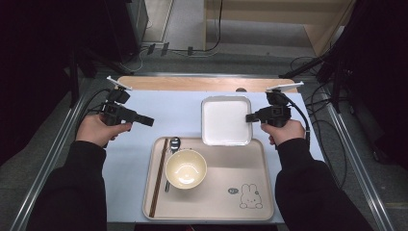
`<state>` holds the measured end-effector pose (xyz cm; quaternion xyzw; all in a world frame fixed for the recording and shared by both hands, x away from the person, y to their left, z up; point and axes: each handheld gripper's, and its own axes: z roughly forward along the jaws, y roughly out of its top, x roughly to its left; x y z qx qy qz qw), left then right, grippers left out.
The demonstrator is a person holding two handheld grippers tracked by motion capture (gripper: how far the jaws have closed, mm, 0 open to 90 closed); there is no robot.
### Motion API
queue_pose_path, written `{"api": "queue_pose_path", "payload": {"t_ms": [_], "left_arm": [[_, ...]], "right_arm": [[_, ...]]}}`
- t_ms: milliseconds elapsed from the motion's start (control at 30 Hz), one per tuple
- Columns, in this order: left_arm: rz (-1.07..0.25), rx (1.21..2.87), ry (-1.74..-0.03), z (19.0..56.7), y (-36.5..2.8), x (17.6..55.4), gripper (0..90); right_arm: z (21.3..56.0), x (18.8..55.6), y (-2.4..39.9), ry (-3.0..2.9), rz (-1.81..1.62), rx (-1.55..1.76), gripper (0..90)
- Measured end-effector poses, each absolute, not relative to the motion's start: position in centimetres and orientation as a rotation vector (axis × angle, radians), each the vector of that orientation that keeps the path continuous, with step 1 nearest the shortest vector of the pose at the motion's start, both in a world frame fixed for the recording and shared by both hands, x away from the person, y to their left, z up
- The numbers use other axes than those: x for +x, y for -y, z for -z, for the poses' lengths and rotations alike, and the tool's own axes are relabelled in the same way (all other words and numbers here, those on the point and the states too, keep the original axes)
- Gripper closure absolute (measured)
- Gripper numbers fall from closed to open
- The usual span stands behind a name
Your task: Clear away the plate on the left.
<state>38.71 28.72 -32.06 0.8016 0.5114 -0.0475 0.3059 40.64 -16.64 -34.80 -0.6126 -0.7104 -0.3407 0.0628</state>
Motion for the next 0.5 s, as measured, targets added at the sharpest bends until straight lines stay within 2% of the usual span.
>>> {"api": "queue_pose_path", "payload": {"t_ms": [500], "left_arm": [[0.101,2.118,-1.35,33.0,-30.1,36.6,36.3]], "right_arm": [[36.3,38.7,19.3,2.139,0.989,-1.841,86.0]]}}
